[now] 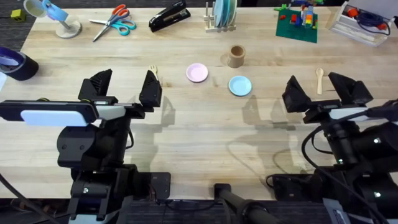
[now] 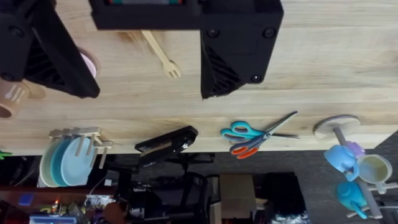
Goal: Pick up a utensil and set it on the pink plate, then put the other utensil in the container.
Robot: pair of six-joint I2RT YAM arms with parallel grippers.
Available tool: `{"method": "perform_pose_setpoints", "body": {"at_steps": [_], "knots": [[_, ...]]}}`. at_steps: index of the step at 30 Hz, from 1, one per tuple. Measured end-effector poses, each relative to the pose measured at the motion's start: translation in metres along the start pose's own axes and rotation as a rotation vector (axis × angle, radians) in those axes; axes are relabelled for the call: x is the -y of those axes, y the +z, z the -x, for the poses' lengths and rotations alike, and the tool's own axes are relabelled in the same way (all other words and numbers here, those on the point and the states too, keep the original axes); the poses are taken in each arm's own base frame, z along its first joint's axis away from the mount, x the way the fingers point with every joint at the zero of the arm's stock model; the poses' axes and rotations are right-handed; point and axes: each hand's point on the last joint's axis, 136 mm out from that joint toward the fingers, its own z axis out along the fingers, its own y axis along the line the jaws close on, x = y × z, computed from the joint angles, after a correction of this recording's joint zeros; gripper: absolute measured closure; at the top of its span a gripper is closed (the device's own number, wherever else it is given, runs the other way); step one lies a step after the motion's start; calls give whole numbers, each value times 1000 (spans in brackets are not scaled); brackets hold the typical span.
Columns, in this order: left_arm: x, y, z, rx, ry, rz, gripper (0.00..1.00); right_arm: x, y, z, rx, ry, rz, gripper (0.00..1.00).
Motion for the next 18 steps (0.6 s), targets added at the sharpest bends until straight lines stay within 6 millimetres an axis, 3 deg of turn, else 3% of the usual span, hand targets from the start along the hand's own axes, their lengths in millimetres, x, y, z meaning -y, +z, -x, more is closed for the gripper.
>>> {"method": "perform_pose_setpoints", "body": {"at_steps": [18], "knots": [[1, 0, -3, -10, 2, -4, 9, 0, 0, -1, -5, -5, 0, 6]]}}
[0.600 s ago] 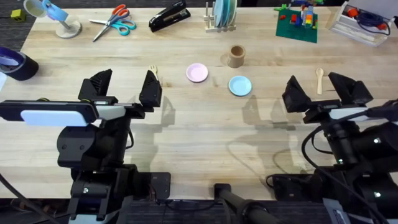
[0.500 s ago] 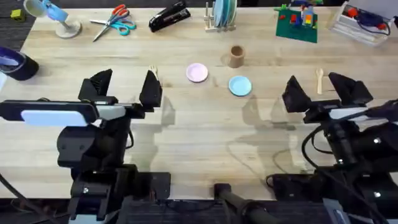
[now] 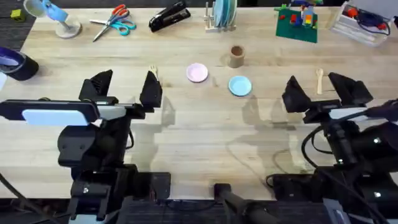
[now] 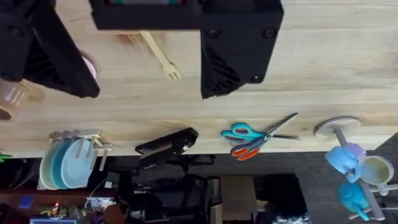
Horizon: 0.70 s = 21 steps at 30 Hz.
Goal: Pick up a utensil and set it on the pink plate, then put the other utensil in the container.
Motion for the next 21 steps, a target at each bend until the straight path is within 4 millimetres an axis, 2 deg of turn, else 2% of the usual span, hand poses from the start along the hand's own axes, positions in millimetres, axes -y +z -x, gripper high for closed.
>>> {"method": "perform_pose_setpoints", "body": {"at_steps": [10, 12, 16, 21], "knots": [[0, -2, -10, -63, 0, 0, 6, -1, -2, 1, -23, -48, 3, 7], [0, -6, -5, -86, 0, 0, 6, -1, -6, 4, -45, -50, 5, 7], [0, -21, 29, -87, 0, 0, 7, -1, -21, 24, -78, -53, 7, 7], [0, -50, 79, -100, -5, 1, 8, -3, -52, 72, -77, -54, 11, 9]]}}
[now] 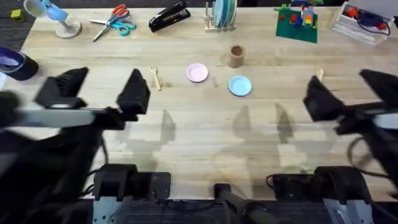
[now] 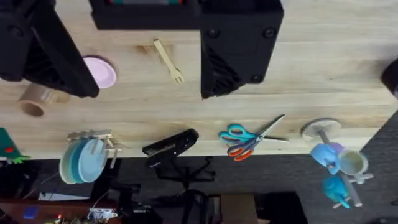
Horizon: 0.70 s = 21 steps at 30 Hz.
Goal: Pick up a utensil and set it on the pink plate, then put the other utensil in the container.
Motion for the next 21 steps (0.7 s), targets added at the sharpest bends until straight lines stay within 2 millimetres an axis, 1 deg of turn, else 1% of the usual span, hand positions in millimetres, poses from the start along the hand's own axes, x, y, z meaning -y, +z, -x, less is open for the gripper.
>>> {"method": "perform_pose_setpoints", "body": {"at_steps": [5, 7, 9, 14, 21], "knots": [[0, -30, 35, -100, -17, 1, 8, 0, -34, 38, -67, 11, 7, 10], [0, -38, 45, -163, -20, 2, 8, 1, -42, 50, -108, 14, 9, 10], [1, -42, 55, -224, -24, 4, 8, 1, -47, 59, -156, 15, 13, 9], [1, -42, 72, -383, -28, 7, 8, 2, -45, 70, -317, 19, 24, 10], [1, -27, 95, -570, -58, 18, 8, 3, -31, 75, -554, 29, 42, 9]]}}
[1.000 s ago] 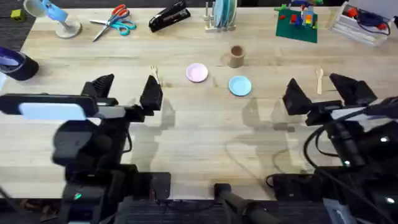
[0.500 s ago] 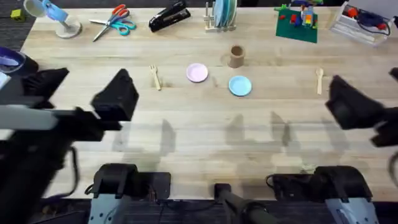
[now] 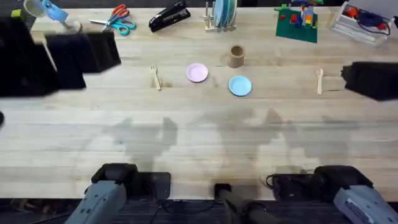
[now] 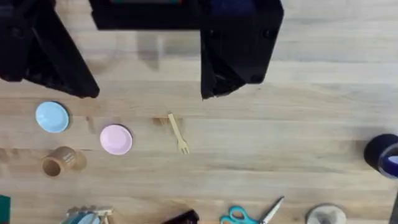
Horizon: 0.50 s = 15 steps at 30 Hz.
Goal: Pick up a utensil and set it on the pink plate, then put the other utensil in the container.
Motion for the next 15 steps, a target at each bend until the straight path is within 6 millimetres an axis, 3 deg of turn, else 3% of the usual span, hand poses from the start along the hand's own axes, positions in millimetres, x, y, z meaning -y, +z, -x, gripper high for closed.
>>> {"method": "perform_pose_setpoints", "body": {"at_steps": [7, 15], "knots": [[1, 9, 15, -151, -6, 9, 8, 1, 10, 8, -183, 7, 13, 9], [1, 26, 19, -263, -7, 17, 8, 3, 30, 15, -268, 11, 20, 7]]}}
